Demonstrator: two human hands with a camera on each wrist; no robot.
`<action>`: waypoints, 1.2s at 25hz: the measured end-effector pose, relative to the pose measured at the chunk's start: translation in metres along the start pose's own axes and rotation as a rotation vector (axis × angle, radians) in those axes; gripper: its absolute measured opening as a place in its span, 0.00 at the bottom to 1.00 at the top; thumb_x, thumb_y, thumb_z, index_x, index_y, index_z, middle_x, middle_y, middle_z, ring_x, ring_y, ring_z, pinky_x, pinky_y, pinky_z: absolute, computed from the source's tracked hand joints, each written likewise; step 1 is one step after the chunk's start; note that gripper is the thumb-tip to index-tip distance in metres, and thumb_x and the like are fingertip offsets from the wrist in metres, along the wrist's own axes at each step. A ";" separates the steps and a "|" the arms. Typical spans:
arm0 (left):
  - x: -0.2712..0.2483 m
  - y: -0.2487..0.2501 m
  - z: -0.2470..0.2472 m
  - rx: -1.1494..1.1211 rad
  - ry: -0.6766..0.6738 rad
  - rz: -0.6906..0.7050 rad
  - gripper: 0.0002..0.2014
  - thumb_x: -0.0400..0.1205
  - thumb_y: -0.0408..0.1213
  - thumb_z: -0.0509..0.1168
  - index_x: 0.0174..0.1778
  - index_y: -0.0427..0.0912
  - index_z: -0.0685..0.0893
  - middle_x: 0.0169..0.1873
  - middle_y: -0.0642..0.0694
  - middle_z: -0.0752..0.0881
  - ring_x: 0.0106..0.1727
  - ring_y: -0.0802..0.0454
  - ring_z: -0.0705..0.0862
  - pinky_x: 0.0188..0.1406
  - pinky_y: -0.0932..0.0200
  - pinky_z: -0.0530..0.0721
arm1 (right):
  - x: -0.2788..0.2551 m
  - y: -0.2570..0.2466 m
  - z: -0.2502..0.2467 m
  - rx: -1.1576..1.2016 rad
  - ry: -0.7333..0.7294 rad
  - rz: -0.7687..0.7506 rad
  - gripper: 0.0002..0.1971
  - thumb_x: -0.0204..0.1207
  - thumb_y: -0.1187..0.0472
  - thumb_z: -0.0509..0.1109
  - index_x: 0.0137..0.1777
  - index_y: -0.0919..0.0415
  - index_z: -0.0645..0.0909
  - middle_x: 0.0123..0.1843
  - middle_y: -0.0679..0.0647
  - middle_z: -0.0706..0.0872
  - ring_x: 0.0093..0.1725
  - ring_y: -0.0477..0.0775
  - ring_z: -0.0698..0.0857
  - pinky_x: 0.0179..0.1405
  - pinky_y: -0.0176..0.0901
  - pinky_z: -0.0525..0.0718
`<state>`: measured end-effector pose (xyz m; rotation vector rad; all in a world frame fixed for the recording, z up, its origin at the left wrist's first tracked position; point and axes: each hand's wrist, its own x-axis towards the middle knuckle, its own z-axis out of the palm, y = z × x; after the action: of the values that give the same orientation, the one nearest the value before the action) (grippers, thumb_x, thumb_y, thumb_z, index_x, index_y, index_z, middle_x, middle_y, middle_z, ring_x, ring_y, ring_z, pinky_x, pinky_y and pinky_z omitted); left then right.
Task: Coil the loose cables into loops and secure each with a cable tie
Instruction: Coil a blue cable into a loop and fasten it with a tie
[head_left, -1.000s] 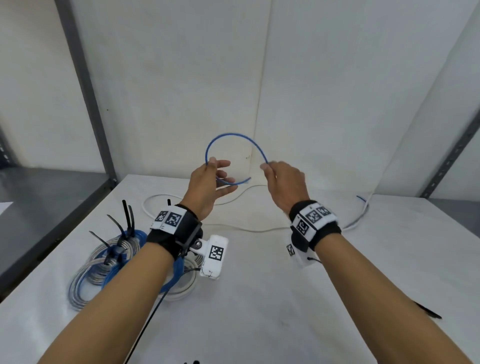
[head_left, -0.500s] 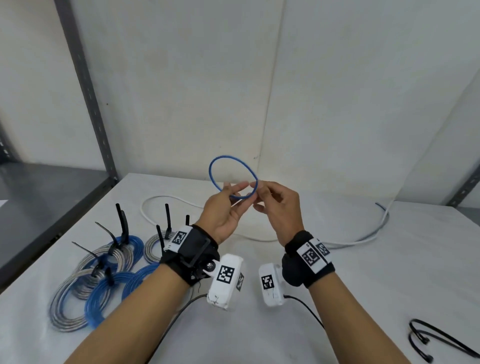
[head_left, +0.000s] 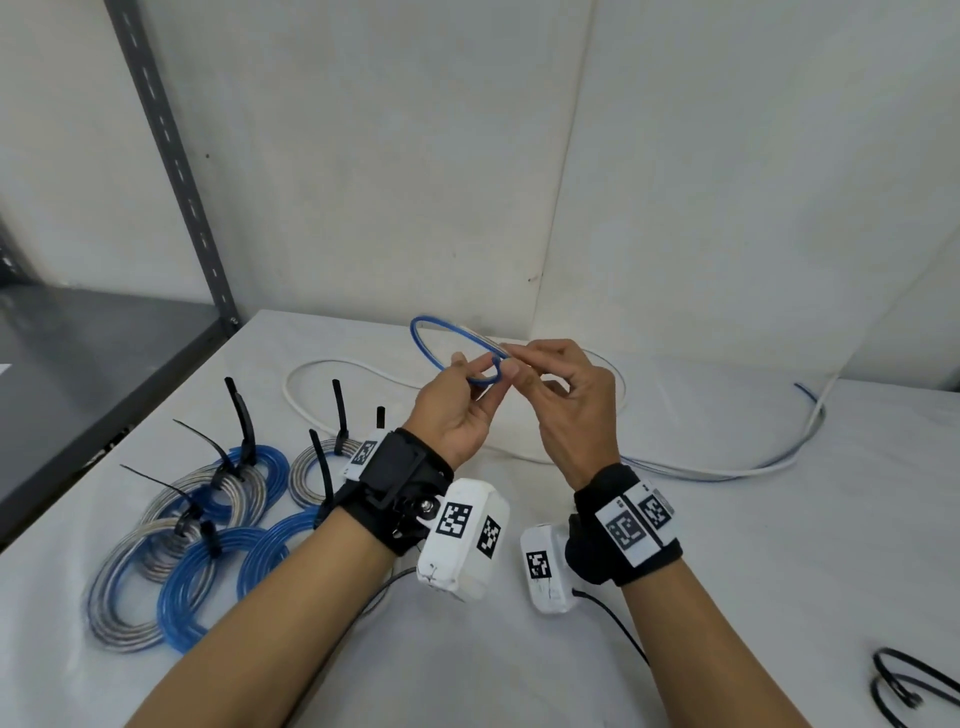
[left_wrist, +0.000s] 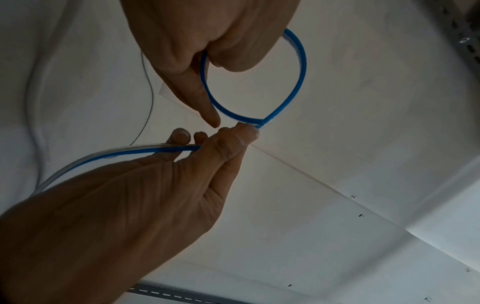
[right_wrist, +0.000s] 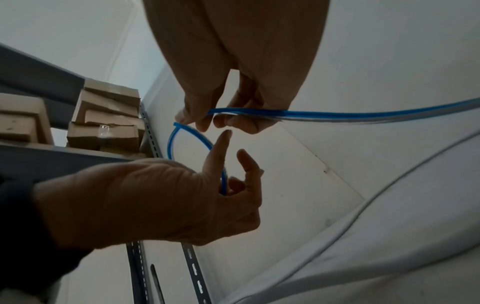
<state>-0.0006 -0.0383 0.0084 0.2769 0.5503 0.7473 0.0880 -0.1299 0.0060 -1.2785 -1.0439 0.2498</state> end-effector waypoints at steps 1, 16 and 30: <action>0.001 0.001 0.000 -0.014 0.010 0.000 0.07 0.89 0.20 0.57 0.51 0.30 0.80 0.82 0.39 0.70 0.73 0.32 0.81 0.28 0.57 0.90 | 0.000 -0.001 0.000 -0.013 -0.013 -0.020 0.07 0.77 0.61 0.79 0.53 0.53 0.93 0.50 0.50 0.86 0.45 0.37 0.84 0.38 0.31 0.77; -0.015 0.000 0.008 0.241 -0.057 -0.080 0.13 0.90 0.33 0.62 0.68 0.30 0.77 0.58 0.35 0.80 0.50 0.37 0.91 0.39 0.48 0.92 | 0.007 -0.011 -0.006 -0.162 -0.095 -0.058 0.04 0.82 0.61 0.74 0.51 0.60 0.90 0.52 0.50 0.86 0.46 0.40 0.83 0.44 0.28 0.76; -0.033 -0.004 0.013 0.944 -0.302 0.720 0.10 0.86 0.39 0.70 0.56 0.39 0.93 0.48 0.44 0.95 0.52 0.48 0.93 0.59 0.43 0.91 | 0.019 -0.015 -0.026 -0.216 -0.025 -0.069 0.07 0.85 0.58 0.71 0.52 0.59 0.90 0.44 0.49 0.91 0.40 0.40 0.84 0.42 0.30 0.79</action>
<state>-0.0107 -0.0649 0.0293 1.4983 0.4790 1.0675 0.1124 -0.1394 0.0298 -1.4327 -1.1575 0.1025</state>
